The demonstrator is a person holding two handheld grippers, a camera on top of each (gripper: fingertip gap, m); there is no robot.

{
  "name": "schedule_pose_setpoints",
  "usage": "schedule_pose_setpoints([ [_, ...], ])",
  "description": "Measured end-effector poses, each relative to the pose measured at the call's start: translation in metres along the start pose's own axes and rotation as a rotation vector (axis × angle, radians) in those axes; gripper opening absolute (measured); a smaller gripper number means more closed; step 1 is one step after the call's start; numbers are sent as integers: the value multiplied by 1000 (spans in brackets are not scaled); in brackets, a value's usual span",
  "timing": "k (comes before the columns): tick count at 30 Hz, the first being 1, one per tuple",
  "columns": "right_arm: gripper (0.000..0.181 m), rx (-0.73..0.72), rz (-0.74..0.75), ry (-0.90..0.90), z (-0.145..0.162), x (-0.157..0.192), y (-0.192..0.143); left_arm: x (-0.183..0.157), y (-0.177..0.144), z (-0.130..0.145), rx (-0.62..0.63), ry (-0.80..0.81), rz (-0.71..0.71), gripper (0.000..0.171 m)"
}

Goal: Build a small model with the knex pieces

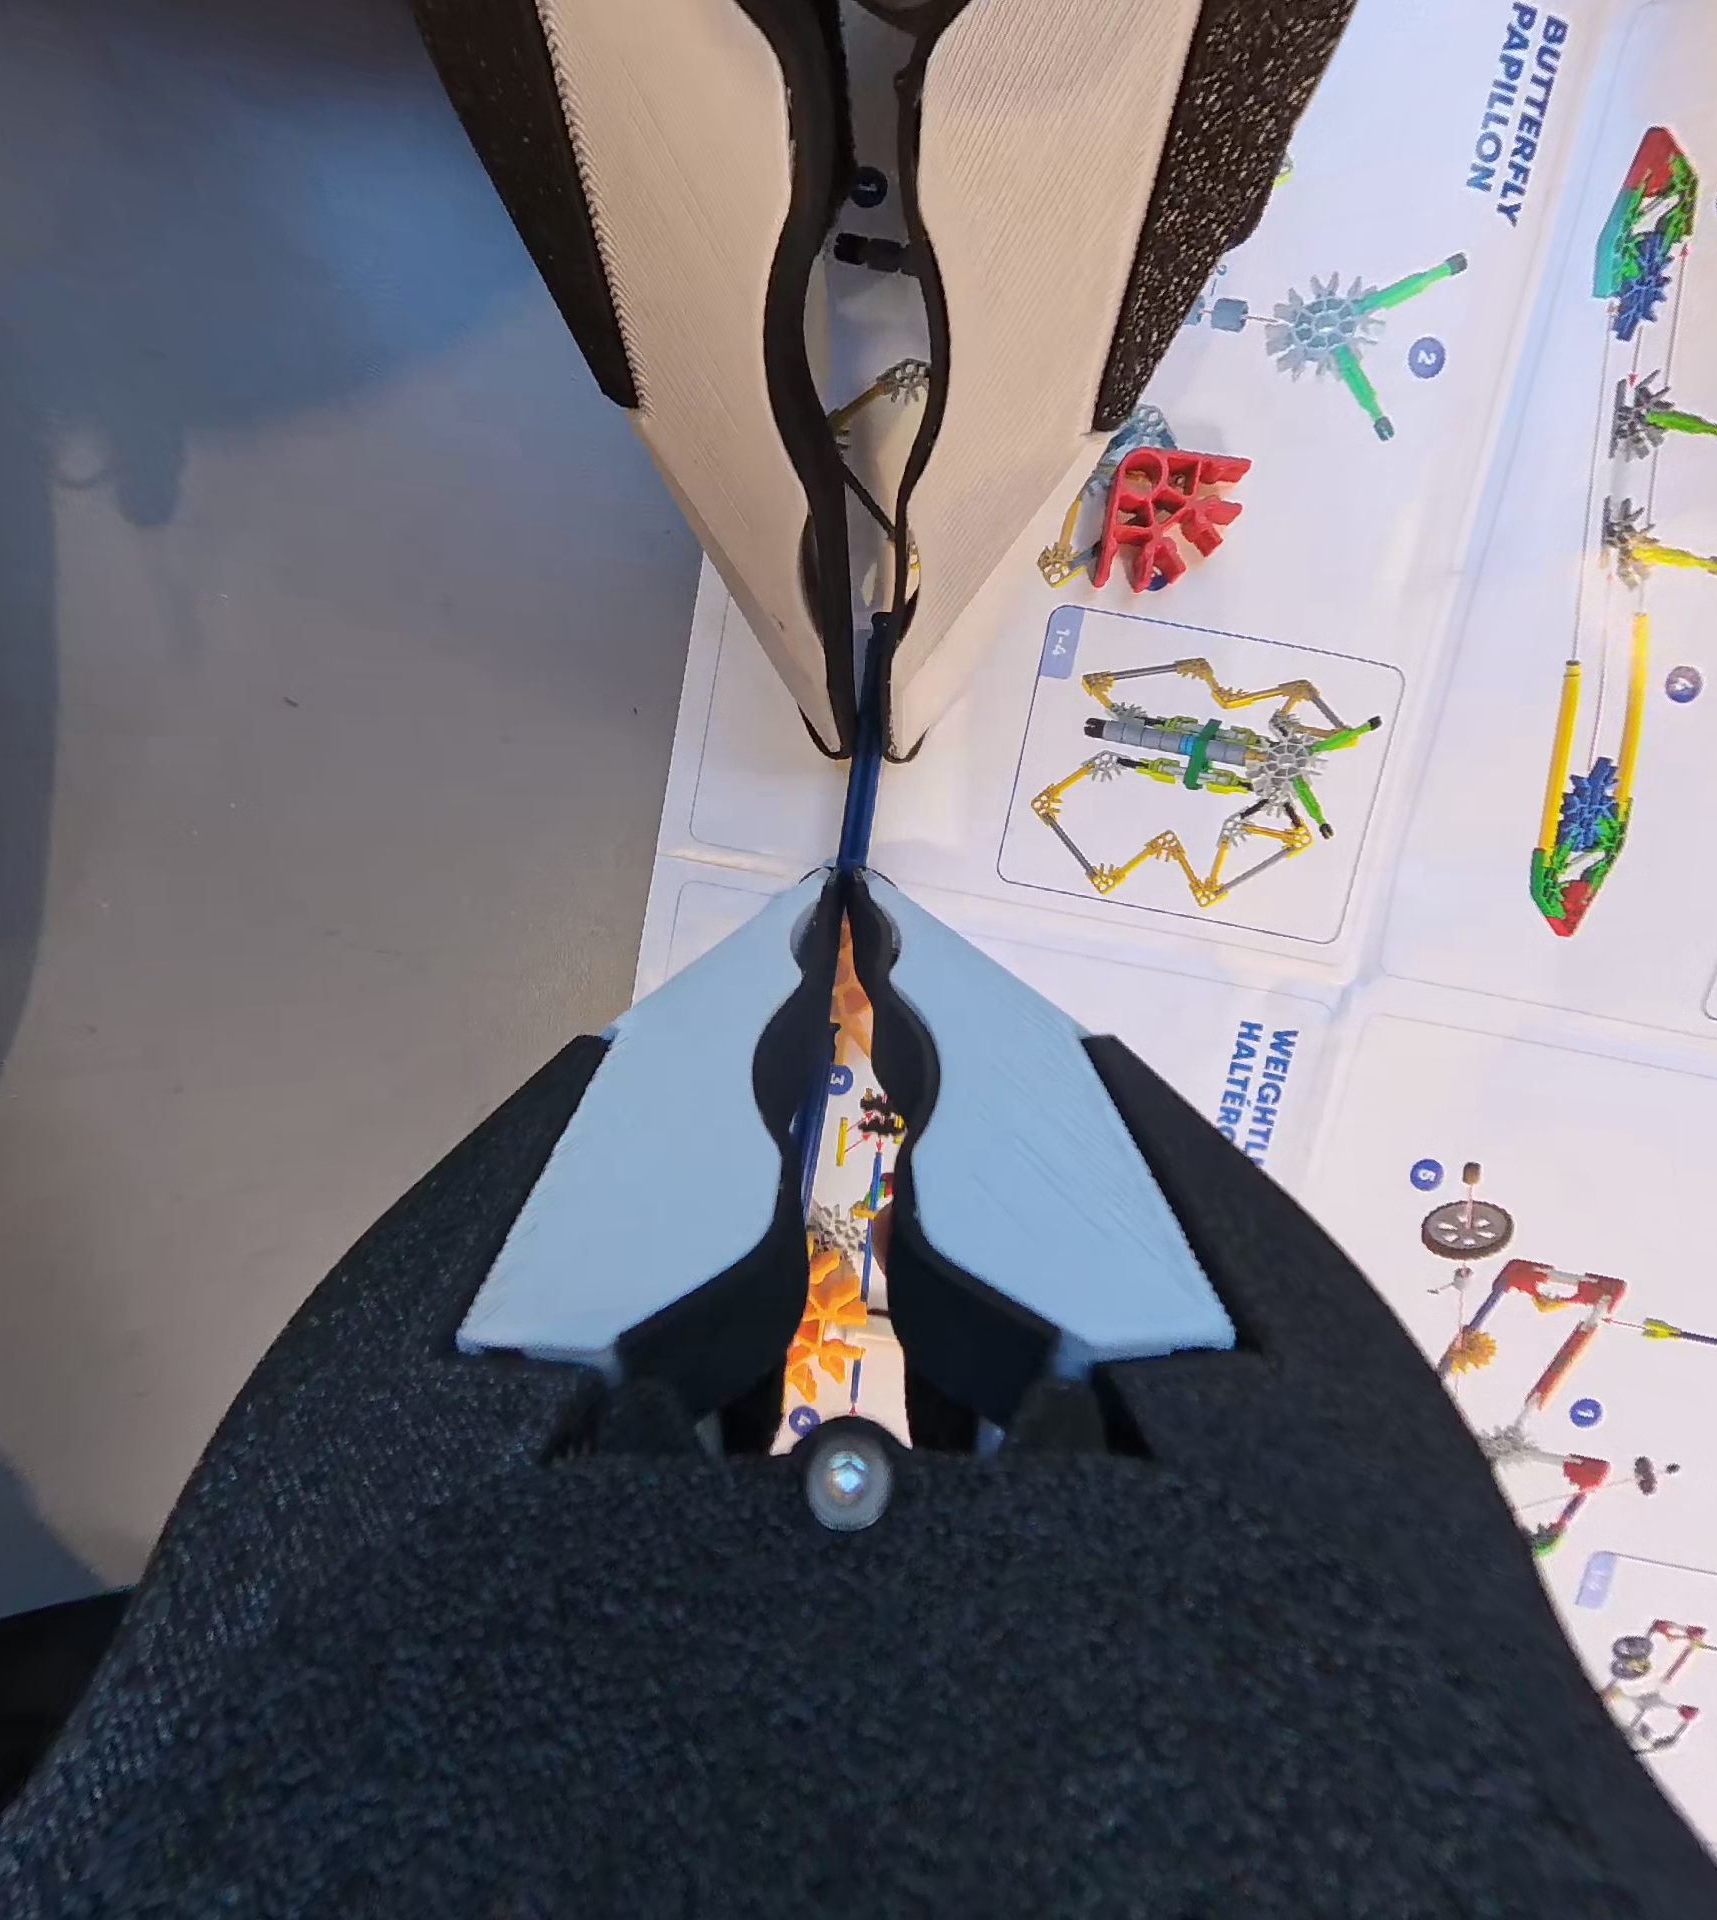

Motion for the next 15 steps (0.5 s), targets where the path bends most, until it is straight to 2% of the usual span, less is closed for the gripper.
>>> schedule_pose_setpoints([
  [8,0,-35,14,32,-3,-5,-13,-1,2,-1,-3,10,-2,4],
  [15,0,8,-4,26,3,0,-1,-1,3,0,3,10,2,4],
])
Point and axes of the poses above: each gripper's, where its closed fingertips meet, y out along the fingers, z out of its underside, x = y × z across the jaws, the point moved 5 cm from there along -y, back along the fingers, and after that the axes turned 15 degrees about -x, right-handed, at the moved point
